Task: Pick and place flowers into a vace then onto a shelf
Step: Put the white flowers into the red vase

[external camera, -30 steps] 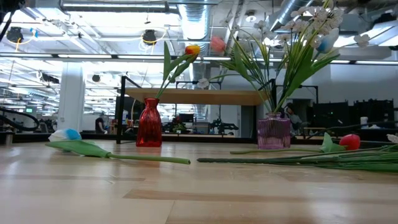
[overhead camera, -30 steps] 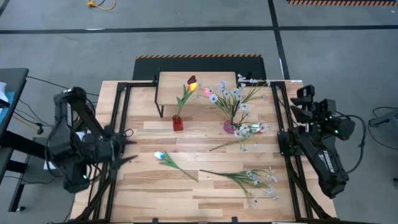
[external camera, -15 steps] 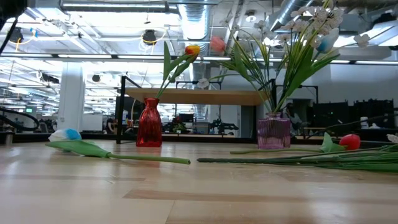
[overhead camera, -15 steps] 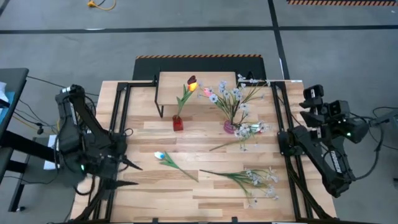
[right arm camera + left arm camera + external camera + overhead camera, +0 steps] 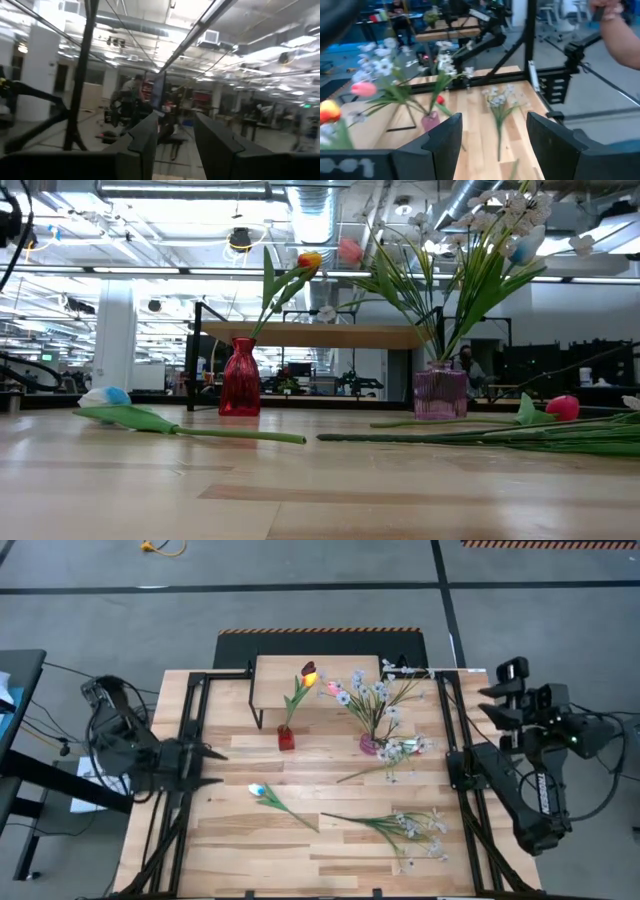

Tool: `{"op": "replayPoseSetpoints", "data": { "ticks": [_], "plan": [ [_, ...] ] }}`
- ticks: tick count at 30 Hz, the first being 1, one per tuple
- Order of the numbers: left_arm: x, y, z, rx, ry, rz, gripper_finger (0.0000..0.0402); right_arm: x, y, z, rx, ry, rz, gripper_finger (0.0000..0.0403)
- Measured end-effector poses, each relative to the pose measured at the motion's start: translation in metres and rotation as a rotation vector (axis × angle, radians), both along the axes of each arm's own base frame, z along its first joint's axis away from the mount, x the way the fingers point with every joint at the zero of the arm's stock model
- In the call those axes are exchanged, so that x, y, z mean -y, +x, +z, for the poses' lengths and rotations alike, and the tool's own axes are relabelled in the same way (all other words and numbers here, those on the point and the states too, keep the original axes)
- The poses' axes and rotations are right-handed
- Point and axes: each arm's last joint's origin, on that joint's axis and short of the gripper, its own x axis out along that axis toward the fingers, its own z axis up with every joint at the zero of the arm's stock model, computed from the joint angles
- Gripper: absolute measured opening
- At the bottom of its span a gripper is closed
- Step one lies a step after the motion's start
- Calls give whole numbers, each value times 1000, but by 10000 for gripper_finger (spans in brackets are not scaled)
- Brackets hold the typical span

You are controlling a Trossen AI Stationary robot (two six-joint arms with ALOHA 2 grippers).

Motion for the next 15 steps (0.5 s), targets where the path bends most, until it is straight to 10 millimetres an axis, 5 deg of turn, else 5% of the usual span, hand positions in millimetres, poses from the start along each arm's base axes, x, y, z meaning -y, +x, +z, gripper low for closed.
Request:
{"op": "replayPoseSetpoints", "data": {
  "ticks": [15],
  "plan": [
    [-17,4,-52,140,-109,229,212,19,3,62,-61,-29,-80,118]
  ]
}}
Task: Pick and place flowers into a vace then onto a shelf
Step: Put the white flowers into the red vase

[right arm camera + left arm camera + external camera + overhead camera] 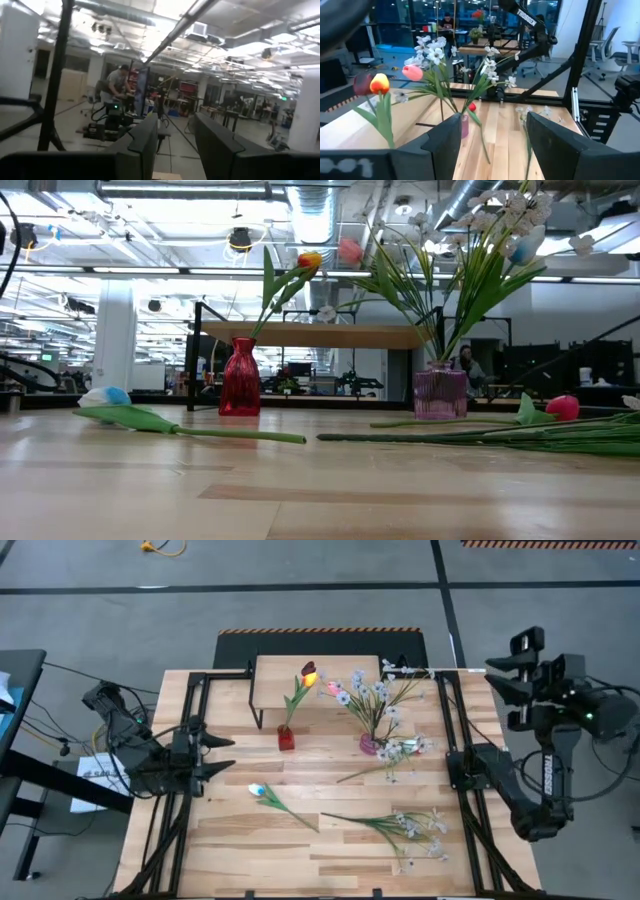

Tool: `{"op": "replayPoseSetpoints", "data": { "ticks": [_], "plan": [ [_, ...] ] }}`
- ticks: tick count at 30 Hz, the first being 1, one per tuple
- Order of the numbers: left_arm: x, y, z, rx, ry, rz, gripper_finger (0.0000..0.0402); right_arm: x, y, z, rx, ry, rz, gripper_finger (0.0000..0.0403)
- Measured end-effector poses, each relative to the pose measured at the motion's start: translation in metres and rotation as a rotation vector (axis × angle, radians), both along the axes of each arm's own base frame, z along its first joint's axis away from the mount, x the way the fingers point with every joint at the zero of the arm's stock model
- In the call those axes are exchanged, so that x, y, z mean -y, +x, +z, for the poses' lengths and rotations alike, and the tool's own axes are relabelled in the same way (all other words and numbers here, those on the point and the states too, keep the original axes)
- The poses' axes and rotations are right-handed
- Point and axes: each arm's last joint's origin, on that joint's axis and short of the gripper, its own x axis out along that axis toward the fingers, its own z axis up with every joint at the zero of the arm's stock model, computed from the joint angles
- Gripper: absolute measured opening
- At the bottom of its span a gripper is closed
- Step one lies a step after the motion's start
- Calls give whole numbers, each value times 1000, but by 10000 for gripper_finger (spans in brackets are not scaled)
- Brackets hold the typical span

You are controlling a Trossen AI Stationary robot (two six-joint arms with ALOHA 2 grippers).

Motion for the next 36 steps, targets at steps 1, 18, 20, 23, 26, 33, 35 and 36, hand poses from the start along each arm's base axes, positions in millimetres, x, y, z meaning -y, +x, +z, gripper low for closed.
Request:
{"op": "replayPoseSetpoints", "data": {
  "ticks": [1,18,20,23,26,33,35,36],
  "plan": [
    [1,1,-2,3,2,-3,212,0,0,5,-14,-20,7,118],
    [4,5,-5,13,7,74,212,127,67,5,-48,129,324,118],
    [3,5,-5,15,6,88,212,125,88,3,-89,121,466,118],
    [3,5,-5,15,7,100,212,107,110,4,-107,59,645,118],
    [4,6,-6,10,11,90,212,82,109,11,-80,5,734,118],
    [8,8,-8,-4,18,25,212,33,88,14,-85,7,856,118],
    [8,9,-8,-6,19,21,212,26,89,3,-107,50,807,118],
    [9,10,-8,-6,19,18,212,22,89,-4,-126,63,765,118]
  ]
}}
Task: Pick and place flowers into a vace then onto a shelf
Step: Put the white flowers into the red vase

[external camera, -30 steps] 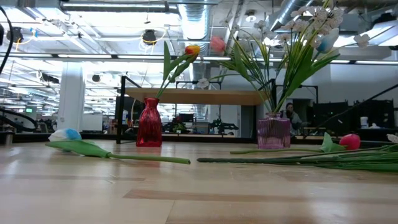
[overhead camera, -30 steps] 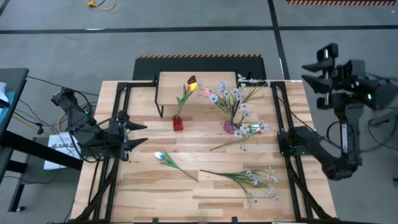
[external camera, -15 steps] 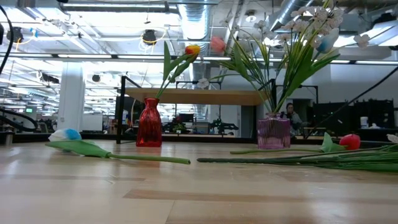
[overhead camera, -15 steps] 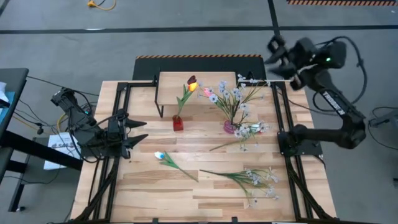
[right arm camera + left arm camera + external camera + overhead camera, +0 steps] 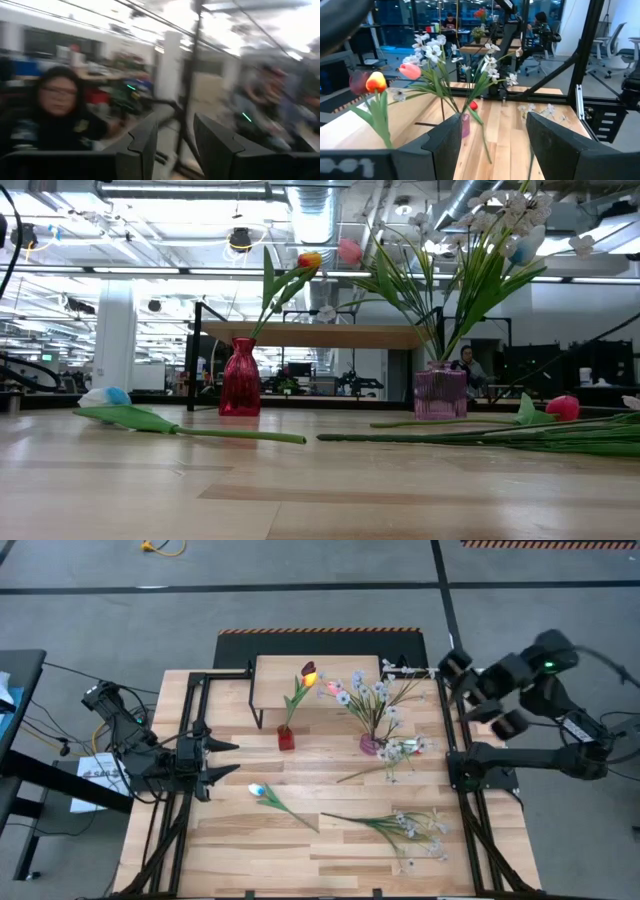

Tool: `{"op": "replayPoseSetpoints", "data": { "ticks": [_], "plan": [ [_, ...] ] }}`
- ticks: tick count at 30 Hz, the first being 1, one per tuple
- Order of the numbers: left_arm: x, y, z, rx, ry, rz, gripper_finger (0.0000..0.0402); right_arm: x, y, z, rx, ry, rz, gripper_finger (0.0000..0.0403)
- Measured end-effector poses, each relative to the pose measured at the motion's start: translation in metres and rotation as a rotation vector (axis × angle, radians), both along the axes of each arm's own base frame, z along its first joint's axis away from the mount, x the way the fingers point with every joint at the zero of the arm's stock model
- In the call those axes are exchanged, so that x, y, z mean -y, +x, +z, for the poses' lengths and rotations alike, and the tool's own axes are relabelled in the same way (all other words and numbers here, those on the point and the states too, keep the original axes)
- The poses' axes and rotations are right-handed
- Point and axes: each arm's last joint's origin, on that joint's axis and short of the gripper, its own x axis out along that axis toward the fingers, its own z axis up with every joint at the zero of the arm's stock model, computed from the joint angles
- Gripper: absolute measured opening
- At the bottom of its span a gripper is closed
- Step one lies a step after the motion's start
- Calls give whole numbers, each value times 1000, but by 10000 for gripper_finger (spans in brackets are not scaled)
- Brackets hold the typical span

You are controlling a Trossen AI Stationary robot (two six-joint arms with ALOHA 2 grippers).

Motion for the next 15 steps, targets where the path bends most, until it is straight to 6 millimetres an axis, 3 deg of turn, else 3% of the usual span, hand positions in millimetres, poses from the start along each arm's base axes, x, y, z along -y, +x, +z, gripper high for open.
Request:
{"op": "replayPoseSetpoints", "data": {
  "ticks": [3,5,10,15],
  "plan": [
    [1,1,-1,-4,4,-1,212,-14,6,-20,-87,-47,-71,118],
    [1,1,-1,-3,1,0,212,-26,13,-28,-105,-83,-24,118],
    [1,1,0,-2,-2,1,212,-59,41,-48,-125,-81,110,118],
    [1,1,0,-2,-1,1,212,-98,78,-85,-281,-131,174,118]
  ]
}}
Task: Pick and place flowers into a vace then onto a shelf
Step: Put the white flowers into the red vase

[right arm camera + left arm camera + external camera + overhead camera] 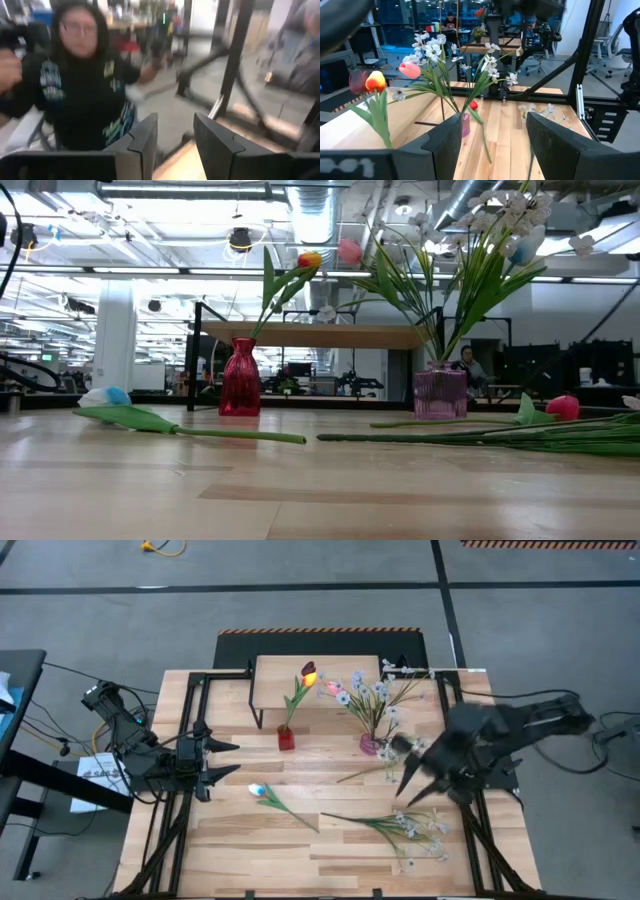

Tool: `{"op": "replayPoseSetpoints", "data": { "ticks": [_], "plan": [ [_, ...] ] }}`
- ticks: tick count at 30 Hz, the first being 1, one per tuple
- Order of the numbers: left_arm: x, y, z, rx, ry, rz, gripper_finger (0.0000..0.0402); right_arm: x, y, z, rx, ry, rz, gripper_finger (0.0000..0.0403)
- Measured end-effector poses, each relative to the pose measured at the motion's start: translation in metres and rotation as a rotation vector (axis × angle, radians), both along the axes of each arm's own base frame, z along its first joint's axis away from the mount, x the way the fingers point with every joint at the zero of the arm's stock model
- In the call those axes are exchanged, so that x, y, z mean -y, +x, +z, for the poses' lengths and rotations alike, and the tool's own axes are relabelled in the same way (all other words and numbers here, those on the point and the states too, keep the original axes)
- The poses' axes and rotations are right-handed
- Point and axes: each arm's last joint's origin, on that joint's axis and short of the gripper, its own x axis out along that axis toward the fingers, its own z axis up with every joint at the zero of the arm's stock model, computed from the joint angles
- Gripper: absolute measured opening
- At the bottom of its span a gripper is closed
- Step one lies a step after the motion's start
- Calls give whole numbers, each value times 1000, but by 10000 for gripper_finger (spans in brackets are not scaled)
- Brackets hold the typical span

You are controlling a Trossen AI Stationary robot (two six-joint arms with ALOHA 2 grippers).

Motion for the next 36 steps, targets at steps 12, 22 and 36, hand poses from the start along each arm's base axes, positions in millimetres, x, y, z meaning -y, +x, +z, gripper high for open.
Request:
{"op": "replayPoseSetpoints", "data": {
  "ticks": [12,22,36],
  "plan": [
    [0,0,0,-2,-2,-4,212,-57,5,-40,-264,-177,-336,118],
    [0,0,-1,-5,0,-4,212,-102,-2,-71,-486,-216,-280,118],
    [1,0,0,0,-37,-17,212,-114,-25,-96,-905,-86,-563,118]
  ]
}}
